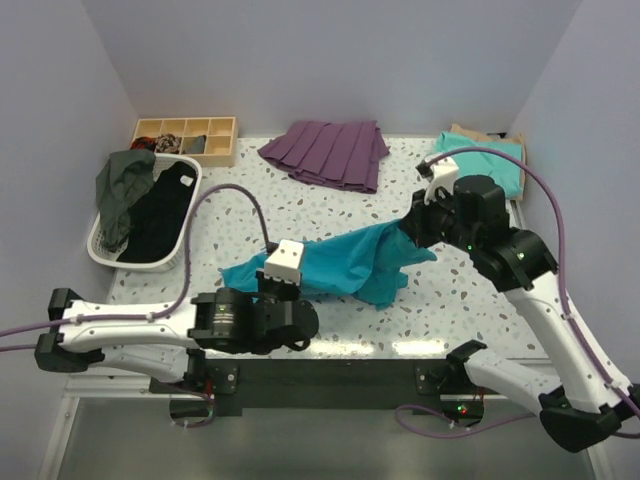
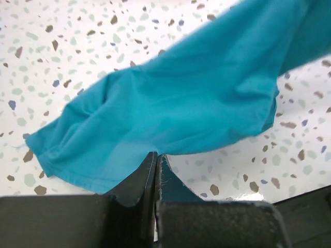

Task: Fold and stack the t-shirts
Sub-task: Flatten out the tshirt

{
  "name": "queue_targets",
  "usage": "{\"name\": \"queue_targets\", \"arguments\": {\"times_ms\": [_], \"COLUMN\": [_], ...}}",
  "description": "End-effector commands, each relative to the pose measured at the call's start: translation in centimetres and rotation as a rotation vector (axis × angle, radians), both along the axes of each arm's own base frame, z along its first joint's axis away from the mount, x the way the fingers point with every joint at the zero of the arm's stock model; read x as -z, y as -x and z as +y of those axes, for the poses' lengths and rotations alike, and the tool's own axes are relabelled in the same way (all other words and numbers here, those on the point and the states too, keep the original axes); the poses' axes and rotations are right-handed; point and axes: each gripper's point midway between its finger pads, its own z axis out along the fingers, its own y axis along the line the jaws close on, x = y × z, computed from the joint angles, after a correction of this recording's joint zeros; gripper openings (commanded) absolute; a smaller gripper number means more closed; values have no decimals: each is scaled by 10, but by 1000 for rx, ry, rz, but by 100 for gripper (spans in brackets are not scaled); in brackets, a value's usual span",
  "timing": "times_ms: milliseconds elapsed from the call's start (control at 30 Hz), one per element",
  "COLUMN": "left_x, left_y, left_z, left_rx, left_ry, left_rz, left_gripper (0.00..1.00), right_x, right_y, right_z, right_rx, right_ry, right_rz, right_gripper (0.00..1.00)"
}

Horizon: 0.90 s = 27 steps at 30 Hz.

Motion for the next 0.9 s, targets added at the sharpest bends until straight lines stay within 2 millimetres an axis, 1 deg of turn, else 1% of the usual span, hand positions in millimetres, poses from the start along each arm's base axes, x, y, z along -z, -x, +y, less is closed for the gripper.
{"name": "queue_targets", "arguments": {"times_ms": [0,33,67,100,133,167,200,233,267,300,333,367,400,433,467,500,567,600,667,700,767,800,833,867], "left_x": [-47,-61,-73,-79,-92,-103,-110,-122,-133,-149,-160,-174,-187,-196,-205,-220,-238,-250,-264,-268,-272,-268,-265,-261], "left_y": [-6,-5,-4,-4,-3,-3,-3,-3,-3,-4,-4,-4,-4,-5,-5,-6,-6,-5,-6,-7,-9,-13,-14,-15], "left_z": [52,58,70,79,84,94,102,107,114,120,123,124,128,131,134,142,151,157,168,175,186,191,193,193], "left_rx": [-85,-95,-100,-103,-104,-105,-106,-106,-99,-86,-80,-71,-44,-40,-40,-44,-43,-21,-21,-40,-65,-109,-129,-148], "left_ry": [38,83,129,138,180,229,245,285,324,343,367,421,413,436,456,488,546,556,606,620,649,635,632,627], "left_rz": [-62,-60,-59,-58,-56,-56,-59,-68,-75,-94,-103,-113,-135,-145,-152,-166,-178,-197,-222,-236,-256,-270,-273,-273], "left_gripper": [0,0,0,0,0,0,0,0,0,0,0,0,0,0,0,0,0,0,0,0,0,0,0,3], "right_x": [-19,-34,-39,-42,-60,-69,-74,-90,-99,-117,-125,-133,-147,-154,-157,-172,-185,-198,-209,-216,-215,-203,-196,-189], "right_y": [38,44,49,57,65,72,78,85,93,100,104,107,113,115,112,118,116,118,116,112,101,86,75,62], "right_z": [-11,-19,-23,-29,-36,-40,-44,-48,-52,-57,-59,-61,-63,-64,-63,-66,-67,-73,-75,-73,-70,-62,-61,-57], "right_rx": [-55,-36,-31,-21,-10,-9,-8,-5,-4,1,2,2,1,-1,0,-4,0,21,30,27,36,31,52,62], "right_ry": [-13,-24,-23,-18,-35,-47,-50,-73,-85,-107,-117,-130,-147,-151,-147,-165,-161,-169,-166,-163,-147,-121,-98,-82], "right_rz": [6,-34,-49,-50,-101,-121,-128,-169,-194,-241,-261,-278,-309,-321,-313,-352,-388,-427,-454,-464,-460,-418,-399,-384], "right_gripper": [0,0,0,0,0,0,0,0,0,0,0,0,0,0,0,0,0,0,0,0,0,0,0,0]}}
